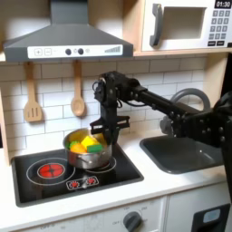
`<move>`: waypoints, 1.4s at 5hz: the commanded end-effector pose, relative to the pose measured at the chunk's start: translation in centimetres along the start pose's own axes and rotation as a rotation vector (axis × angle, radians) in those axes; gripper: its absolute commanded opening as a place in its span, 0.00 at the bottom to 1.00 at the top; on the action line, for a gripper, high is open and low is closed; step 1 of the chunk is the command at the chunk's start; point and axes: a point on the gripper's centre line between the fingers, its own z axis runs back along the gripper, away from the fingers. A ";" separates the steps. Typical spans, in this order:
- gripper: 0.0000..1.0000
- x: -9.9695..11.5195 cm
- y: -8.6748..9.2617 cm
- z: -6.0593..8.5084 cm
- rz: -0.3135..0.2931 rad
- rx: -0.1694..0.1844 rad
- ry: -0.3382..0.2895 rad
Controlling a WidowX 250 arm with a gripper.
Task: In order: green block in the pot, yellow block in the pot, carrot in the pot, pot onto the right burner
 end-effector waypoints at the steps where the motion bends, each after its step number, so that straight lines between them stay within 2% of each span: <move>1: 0.00 -0.9 -0.3 -1.5 0.010 -0.023 0.037; 3: 0.00 -1.1 -0.6 -0.7 0.020 -0.033 0.014; 4: 1.00 -1.4 -0.2 -0.4 0.086 -0.007 0.045; 6: 1.00 -2.0 -0.2 1.4 0.121 0.041 -0.032; 7: 1.00 -1.9 -0.7 2.7 0.100 0.062 -0.081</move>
